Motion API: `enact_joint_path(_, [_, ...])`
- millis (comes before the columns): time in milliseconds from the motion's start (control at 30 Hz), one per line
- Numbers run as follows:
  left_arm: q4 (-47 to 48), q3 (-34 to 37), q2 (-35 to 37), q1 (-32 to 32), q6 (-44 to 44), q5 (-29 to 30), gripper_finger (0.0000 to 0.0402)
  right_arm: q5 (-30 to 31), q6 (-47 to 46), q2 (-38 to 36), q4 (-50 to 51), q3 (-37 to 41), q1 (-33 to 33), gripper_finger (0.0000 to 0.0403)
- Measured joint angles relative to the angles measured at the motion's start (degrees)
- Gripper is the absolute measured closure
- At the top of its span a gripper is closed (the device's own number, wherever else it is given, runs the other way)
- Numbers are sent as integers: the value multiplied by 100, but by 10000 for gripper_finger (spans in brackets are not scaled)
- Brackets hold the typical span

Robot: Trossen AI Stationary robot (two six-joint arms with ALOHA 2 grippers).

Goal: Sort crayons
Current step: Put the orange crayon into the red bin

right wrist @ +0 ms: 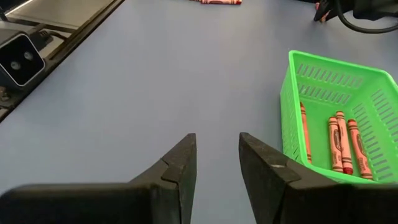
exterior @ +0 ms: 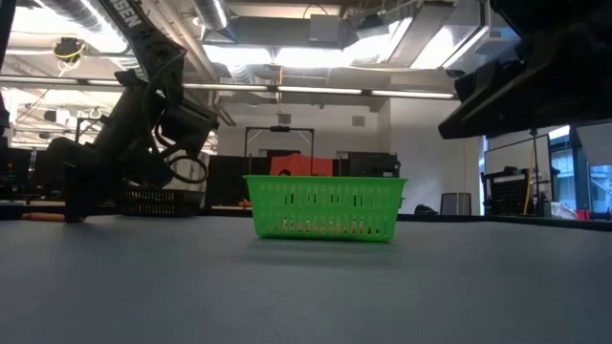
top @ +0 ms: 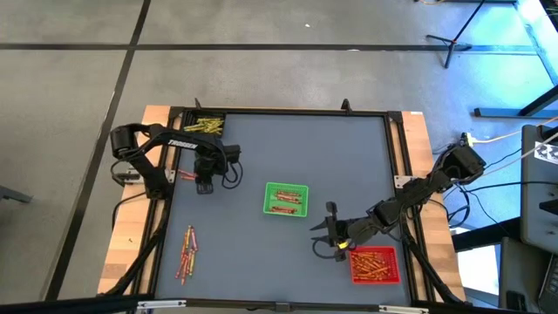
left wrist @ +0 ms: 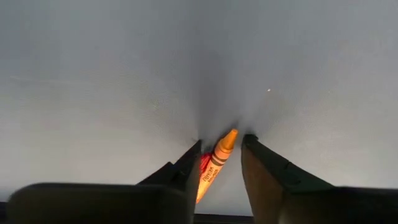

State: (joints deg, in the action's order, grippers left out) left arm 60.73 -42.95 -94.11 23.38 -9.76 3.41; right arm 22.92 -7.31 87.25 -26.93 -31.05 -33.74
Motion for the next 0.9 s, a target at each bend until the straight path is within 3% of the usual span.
enact_joint_path(500, [-17, -115, -19, -6, 0, -2, 389, 0, 26, 1, -10, 0, 0, 286])
enact_joint_path(900, [-14, -766, -24, -330, 65, 61, 395, 0, 22, 1, -6, 0, 0, 286])
